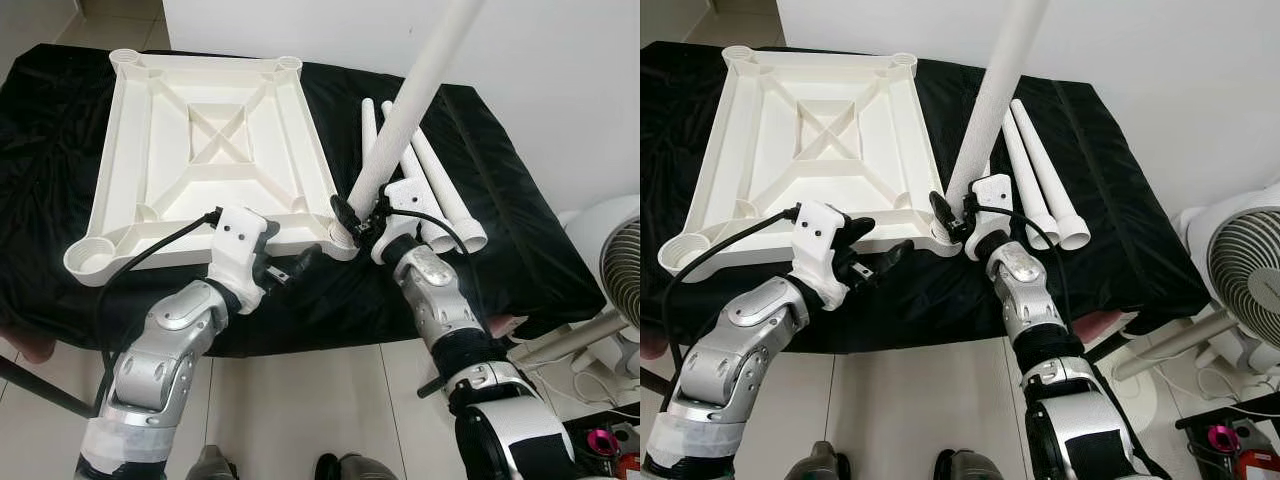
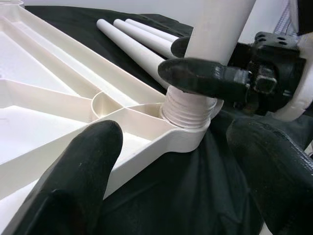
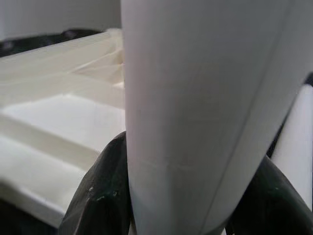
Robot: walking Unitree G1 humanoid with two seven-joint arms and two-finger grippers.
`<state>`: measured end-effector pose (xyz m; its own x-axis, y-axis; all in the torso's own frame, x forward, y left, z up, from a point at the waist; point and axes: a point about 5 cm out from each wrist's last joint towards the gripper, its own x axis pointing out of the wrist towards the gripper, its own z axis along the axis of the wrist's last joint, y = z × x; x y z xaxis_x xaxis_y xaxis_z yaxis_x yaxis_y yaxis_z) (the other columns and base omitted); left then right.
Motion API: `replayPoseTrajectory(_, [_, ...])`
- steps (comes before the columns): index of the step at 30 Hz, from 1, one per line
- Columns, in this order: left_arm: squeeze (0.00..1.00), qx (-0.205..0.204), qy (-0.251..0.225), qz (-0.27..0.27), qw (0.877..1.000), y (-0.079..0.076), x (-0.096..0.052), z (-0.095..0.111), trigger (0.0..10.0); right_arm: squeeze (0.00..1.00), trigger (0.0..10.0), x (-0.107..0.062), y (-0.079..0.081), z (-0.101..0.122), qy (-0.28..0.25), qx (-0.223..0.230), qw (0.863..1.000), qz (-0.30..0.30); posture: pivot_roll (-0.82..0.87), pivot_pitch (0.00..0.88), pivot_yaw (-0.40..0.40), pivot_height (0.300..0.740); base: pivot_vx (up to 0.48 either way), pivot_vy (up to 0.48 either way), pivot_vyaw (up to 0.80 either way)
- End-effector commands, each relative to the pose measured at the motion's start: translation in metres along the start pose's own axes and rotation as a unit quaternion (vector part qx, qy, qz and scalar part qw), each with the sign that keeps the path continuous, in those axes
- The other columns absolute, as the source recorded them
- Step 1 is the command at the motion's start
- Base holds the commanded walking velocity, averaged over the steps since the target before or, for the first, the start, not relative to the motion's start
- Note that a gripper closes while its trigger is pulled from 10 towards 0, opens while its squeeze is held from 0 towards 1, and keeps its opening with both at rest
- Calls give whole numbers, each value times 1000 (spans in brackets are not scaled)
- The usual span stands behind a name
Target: Building children table
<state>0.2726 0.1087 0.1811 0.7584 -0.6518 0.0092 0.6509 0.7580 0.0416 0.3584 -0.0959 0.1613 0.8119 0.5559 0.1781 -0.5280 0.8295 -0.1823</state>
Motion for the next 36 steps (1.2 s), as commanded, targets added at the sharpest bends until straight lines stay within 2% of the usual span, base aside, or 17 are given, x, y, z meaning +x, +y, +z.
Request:
replayPoseTrajectory(1, [0,6,-6,26,1000,1,1,4,10000,0,10000,-8,3,-12,27,-29,999,33,58,78,-120,740,0,0,0])
replayPoseTrajectory(4, [0,7,-6,24,1000,1,2,4,10000,0,10000,-10,10,-15,35,-51,996,65,56,77,-118,740,0,0,0])
replayPoseTrajectory(11, [0,7,-5,22,1000,1,2,4,10000,0,10000,-12,12,-21,49,-31,995,82,57,76,-115,740,0,0,0])
replayPoseTrajectory(13, [0,7,-5,21,1000,1,2,4,10000,0,10000,-11,11,-23,53,-13,996,76,60,76,-116,740,0,0,0])
replayPoseTrajectory(16, [0,9,-6,22,1000,3,2,5,10000,0,10000,-9,6,-28,75,59,994,52,60,80,-112,740,0,0,0])
replayPoseTrajectory(22, [0,9,-5,22,1000,2,1,6,10000,0,10000,-4,3,-30,90,101,990,32,59,83,-109,740,0,0,0])
replayPoseTrajectory(26, [0,9,-5,22,1000,2,1,6,10000,0,10000,-1,3,-29,92,102,990,27,61,86,-106,740,0,0,0])
replayPoseTrajectory(31, [0,11,-5,24,1000,3,0,7,10000,0,10000,3,9,-28,85,79,993,20,66,91,-109,740,0,0,0])
replayPoseTrajectory(36, [0,11,-6,27,1000,4,-1,7,10000,0,10000,3,12,-26,64,85,994,-1,70,90,-114,740,0,0,0])
